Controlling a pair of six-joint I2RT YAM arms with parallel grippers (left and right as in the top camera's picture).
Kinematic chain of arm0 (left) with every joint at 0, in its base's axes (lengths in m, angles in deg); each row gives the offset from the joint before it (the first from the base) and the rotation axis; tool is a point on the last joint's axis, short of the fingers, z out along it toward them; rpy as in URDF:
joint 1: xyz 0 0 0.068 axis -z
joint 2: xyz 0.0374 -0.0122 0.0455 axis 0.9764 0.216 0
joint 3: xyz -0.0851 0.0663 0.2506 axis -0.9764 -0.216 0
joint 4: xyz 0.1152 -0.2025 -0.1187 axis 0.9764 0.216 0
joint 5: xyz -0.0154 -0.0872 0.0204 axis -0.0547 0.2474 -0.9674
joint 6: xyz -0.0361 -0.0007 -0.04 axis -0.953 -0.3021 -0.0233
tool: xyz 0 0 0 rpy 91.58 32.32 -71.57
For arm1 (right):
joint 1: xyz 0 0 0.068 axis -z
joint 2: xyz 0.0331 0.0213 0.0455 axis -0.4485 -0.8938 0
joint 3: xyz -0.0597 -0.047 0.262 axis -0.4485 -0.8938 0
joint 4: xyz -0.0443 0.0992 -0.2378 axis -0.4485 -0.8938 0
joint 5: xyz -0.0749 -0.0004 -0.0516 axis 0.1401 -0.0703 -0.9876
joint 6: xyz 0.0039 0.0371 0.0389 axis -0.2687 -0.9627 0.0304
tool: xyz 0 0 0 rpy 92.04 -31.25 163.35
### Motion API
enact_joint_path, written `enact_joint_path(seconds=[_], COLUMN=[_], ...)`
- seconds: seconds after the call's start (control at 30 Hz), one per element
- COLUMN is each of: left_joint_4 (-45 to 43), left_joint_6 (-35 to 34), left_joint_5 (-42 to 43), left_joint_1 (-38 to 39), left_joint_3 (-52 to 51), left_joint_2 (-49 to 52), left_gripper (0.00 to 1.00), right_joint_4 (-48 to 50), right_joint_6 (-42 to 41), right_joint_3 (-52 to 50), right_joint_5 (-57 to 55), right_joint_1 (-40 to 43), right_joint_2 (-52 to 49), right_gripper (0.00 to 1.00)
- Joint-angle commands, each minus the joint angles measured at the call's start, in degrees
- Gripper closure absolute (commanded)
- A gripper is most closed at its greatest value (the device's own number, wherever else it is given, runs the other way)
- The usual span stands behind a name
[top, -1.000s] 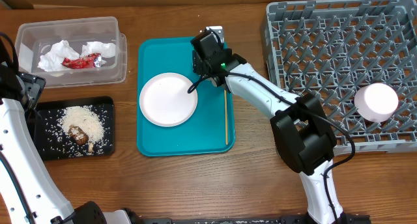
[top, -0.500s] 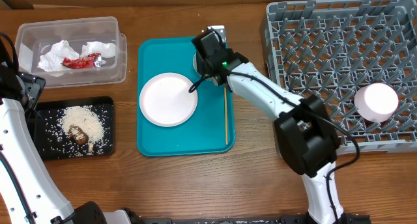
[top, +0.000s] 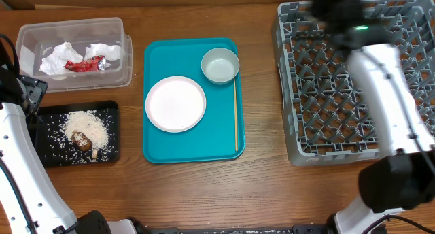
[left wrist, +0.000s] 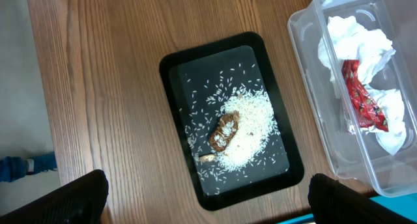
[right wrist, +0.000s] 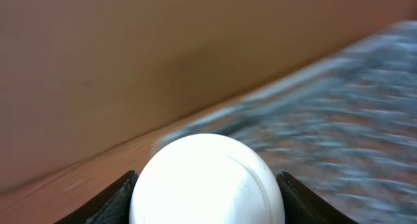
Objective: Sort waste into correct bins and load items into the dishwasher
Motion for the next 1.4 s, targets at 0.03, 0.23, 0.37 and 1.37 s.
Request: enact_joint_path(seconds=[0.03, 0.23, 0.37, 1.37], left_joint_4=[0.1, 0.1, 0.1, 0.1], left_joint_6=[-1.2, -1.2, -1.2, -1.2], left_joint_5=[0.2, 0.2, 0.2, 0.2], left_joint_1=[0.1, 0.1, 0.1, 0.1], left_joint_3=[-0.1, -0.1, -0.1, -0.1], left_joint_2=[-0.4, -0.4, -0.4, -0.4], left_gripper=[0.00, 0.00, 0.00, 0.00], right_joint_4=[-4.4, -7.6, -7.2, -8.5], right_joint_6=[0.0, 0.0, 0.0, -0.1], right_joint_3=[-0.6, -1.0, -1.0, 1.1], right_joint_5=[-0.9, -0.9, -0.2, 14.2], right_joint_1=[11.8, 24.7, 30.4, 36.3], right_joint_2=[-0.9, -3.1, -5.4, -2.4], right_gripper=[0.41, 0.42, 0.41, 0.22])
